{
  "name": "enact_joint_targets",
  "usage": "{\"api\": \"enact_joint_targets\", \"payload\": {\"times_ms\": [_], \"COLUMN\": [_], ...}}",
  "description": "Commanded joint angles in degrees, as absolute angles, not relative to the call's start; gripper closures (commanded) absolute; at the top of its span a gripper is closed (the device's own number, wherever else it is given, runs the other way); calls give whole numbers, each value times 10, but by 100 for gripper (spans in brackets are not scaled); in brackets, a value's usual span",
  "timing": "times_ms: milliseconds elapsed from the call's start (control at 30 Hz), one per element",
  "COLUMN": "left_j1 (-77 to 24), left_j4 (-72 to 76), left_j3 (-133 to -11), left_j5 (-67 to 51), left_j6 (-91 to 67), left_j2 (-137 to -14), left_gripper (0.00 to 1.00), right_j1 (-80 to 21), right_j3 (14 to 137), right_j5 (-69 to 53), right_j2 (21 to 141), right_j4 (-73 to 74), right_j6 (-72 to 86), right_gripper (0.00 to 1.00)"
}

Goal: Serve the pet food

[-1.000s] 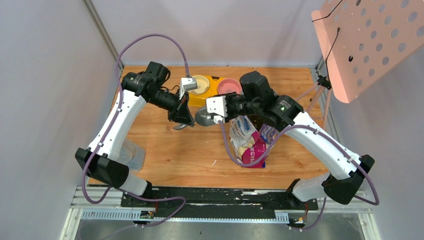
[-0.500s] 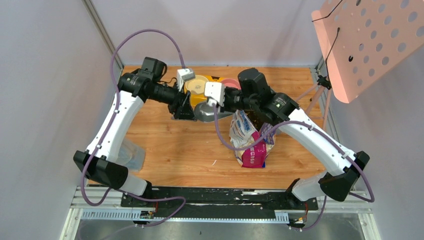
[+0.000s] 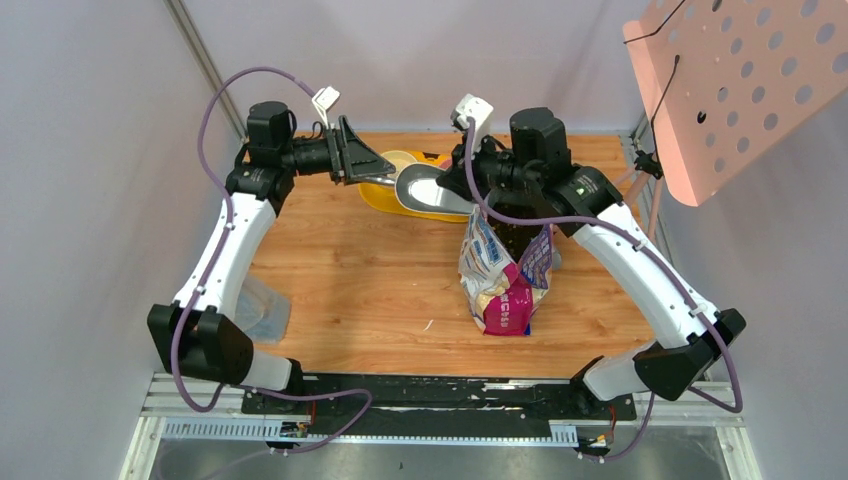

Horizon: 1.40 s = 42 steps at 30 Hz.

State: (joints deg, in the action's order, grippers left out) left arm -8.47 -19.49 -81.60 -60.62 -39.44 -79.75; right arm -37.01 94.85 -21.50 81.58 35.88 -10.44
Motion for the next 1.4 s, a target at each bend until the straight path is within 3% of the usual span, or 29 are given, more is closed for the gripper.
{"api": "enact_joint_targets", "payload": {"times_ms": [0, 167, 367, 600, 767, 900, 1000, 1100, 1233, 1367], "left_j1": [-74, -66, -66, -65, -58, -56, -56, -55, -56, -56], "left_j4": [-83, -26, -26, -25, -5, 15, 20, 17, 18, 8], "left_j3": [-829, -808, -792, -780, -780, -786, -784, -781, -780, -779], "left_j5": [-665, -704, -725, -725, -732, -733, -733, -733, -736, -731], "left_j6": [-519, -587, -593, -594, -620, -625, -628, -629, -626, -609], "left_j2": [-819, -822, -810, -804, -811, -818, -821, -822, -822, -820], "left_gripper": [25, 35, 55, 62, 74, 75, 66, 63, 77, 98], "right_j1": [-356, -356, -356, -356, -356, -356, -356, -355, -356, -356], "right_j3": [991, 972, 969, 969, 955, 942, 936, 938, 939, 933], "right_j5": [-243, -221, -191, -195, -201, -201, -202, -195, -197, -202], "right_j2": [815, 816, 825, 835, 829, 822, 821, 825, 829, 827], "right_j4": [307, 296, 283, 282, 282, 282, 282, 280, 280, 281], "right_j6": [-14, -4, 27, 25, 3, 3, 3, 4, 5, 4], "right_gripper": [100, 100, 100, 100, 100, 100, 100, 100, 100, 100]}}
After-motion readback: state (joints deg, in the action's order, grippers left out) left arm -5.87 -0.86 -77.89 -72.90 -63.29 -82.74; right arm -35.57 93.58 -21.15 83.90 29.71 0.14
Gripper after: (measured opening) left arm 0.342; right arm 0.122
